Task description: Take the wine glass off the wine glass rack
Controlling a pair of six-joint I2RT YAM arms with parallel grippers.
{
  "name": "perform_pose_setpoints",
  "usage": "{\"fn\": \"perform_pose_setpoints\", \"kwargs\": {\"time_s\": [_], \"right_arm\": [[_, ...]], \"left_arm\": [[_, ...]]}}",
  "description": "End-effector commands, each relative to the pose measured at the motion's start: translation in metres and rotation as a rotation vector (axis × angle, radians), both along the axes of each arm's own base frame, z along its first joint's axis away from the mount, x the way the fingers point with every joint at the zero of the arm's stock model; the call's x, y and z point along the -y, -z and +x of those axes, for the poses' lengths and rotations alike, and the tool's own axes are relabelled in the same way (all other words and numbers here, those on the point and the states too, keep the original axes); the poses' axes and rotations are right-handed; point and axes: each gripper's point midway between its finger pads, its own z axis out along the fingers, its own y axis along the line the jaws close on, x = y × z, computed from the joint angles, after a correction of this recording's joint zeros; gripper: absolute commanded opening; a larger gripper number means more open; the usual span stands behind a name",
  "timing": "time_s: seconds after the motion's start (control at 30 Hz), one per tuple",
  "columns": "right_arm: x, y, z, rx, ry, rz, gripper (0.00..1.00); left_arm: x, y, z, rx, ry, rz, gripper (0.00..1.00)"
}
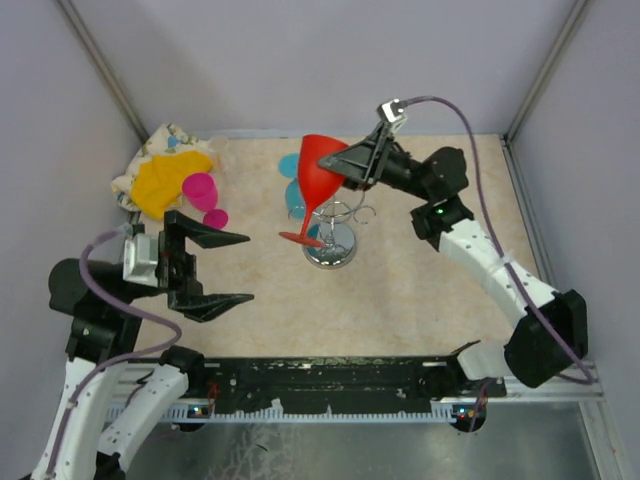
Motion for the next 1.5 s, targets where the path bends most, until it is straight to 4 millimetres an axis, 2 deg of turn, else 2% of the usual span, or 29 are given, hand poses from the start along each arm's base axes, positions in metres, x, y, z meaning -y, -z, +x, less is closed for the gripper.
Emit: {"fn": "perform_pose_setpoints", "kwargs": {"time_s": [0.0,0.07,0.1,0.17,0.37,0.53,0.67,0.73,0.8,0.87,1.0,1.1,1.47], "right_arm": [[0.057,-0.024,0.021,0.188,0.227,-0.083,0.72],[0.088,-0.020,0.044,0.239,0.395,-0.190,0.72],[0.104,-0.006,0.058,0.199,0.475,-0.274,0.72],[0.136,0.003,0.081,0.211,0.633,-0.381,0.72],[0.222,0.025,0.132,0.137,0.932,-0.514,0.72],[0.278,0.062,0.173,0.065,1.194,-0.722,0.72],[0.319,0.090,0.198,0.037,1.388,-0.910,0.69],[0.336,0.107,0.206,0.037,1.486,-1.065,0.69],[0.339,0.123,0.212,0.050,1.539,-1.202,0.70],[0.345,0.140,0.216,0.049,1.607,-1.302,0.69],[0.359,0.164,0.218,0.035,1.730,-1.428,0.68],[0.366,0.174,0.218,0.032,1.813,-1.422,0.72],[0.374,0.210,0.225,0.092,1.950,-1.418,0.73]], "left_arm": [[-0.010,-0.017,-0.007,0.089,-0.085,-0.028,1.00],[-0.012,-0.015,-0.007,0.090,-0.097,-0.022,1.00],[-0.011,-0.014,-0.007,0.088,-0.097,-0.018,1.00],[-0.011,-0.011,-0.005,0.075,-0.096,-0.013,1.00],[-0.008,-0.006,0.002,0.062,-0.091,0.000,1.00],[-0.006,-0.001,0.010,0.043,-0.098,-0.003,1.00],[-0.005,0.002,0.016,0.040,-0.106,-0.010,1.00],[-0.003,0.006,0.018,0.027,-0.100,-0.009,1.00],[-0.003,0.009,0.023,0.022,-0.114,-0.015,1.00],[-0.004,0.010,0.036,0.008,-0.166,-0.029,1.00],[-0.011,0.013,0.080,-0.129,-0.339,-0.005,0.96],[-0.006,0.022,0.096,-0.211,-0.349,0.034,0.95],[-0.012,0.024,0.110,-0.224,-0.423,-0.070,0.98]]}}
